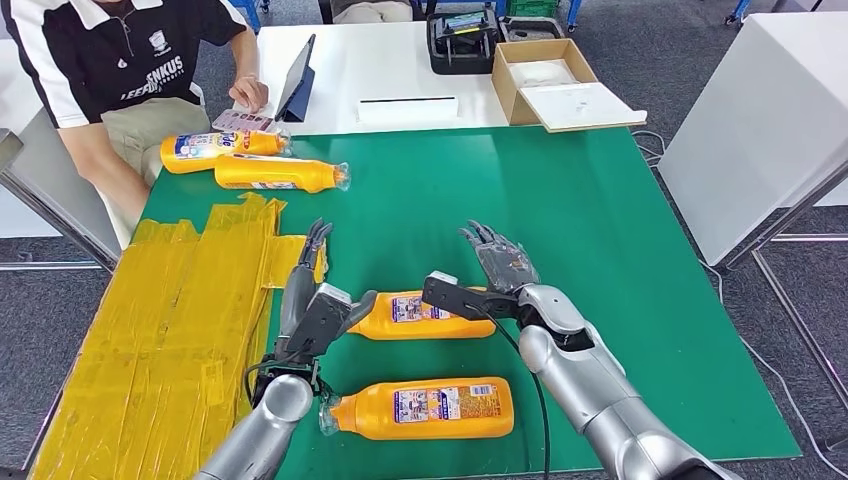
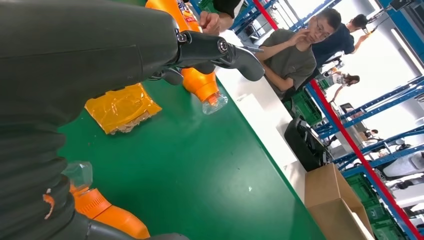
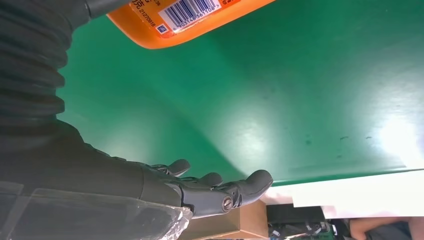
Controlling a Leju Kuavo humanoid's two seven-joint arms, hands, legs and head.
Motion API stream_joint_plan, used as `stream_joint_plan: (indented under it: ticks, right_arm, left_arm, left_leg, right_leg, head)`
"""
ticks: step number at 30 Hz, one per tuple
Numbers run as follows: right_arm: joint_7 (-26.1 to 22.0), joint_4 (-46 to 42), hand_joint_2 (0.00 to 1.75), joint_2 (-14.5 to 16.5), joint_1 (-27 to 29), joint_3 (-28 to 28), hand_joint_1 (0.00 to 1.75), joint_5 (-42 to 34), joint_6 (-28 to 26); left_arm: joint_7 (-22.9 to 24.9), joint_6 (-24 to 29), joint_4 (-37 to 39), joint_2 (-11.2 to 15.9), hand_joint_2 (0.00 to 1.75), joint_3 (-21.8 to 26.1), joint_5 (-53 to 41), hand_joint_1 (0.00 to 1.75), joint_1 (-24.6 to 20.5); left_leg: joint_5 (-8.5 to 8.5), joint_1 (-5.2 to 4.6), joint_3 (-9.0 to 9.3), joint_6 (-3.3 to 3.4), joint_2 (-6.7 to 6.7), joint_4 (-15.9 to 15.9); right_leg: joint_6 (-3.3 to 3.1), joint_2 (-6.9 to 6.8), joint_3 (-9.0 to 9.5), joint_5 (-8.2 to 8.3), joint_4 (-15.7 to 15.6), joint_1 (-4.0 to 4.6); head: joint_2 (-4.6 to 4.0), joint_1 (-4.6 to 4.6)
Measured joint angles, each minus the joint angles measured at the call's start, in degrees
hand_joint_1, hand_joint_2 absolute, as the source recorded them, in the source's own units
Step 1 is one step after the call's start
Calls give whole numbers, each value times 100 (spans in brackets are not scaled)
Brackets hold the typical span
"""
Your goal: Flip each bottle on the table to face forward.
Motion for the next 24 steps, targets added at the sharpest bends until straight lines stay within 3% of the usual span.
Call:
stream_joint_plan:
  ticks: [5,17,24]
  right_arm:
    - [-162,-304,175,-89,59,106,0,-276,64]
    - [79,-3103,175,-902,457,602,0,-366,179]
    - [132,-3442,175,-1140,467,661,0,-455,213]
  left_arm:
    - [-66,162,124,37,175,-3,143,0,-54]
    - [-60,174,136,211,175,78,97,0,65]
    - [-63,121,127,234,175,122,33,0,69]
  left_leg:
    - [3,0,-1,0,0,0]
    - [5,0,-43,2,-6,1]
    - [4,0,-46,3,-6,1]
  right_leg:
    - [0,0,1,2,1,0]
    - [0,-2,-38,2,2,-1]
    - [0,-2,-39,2,2,-1]
  head:
    - [0,0]
    - [0,-1]
    - [0,0]
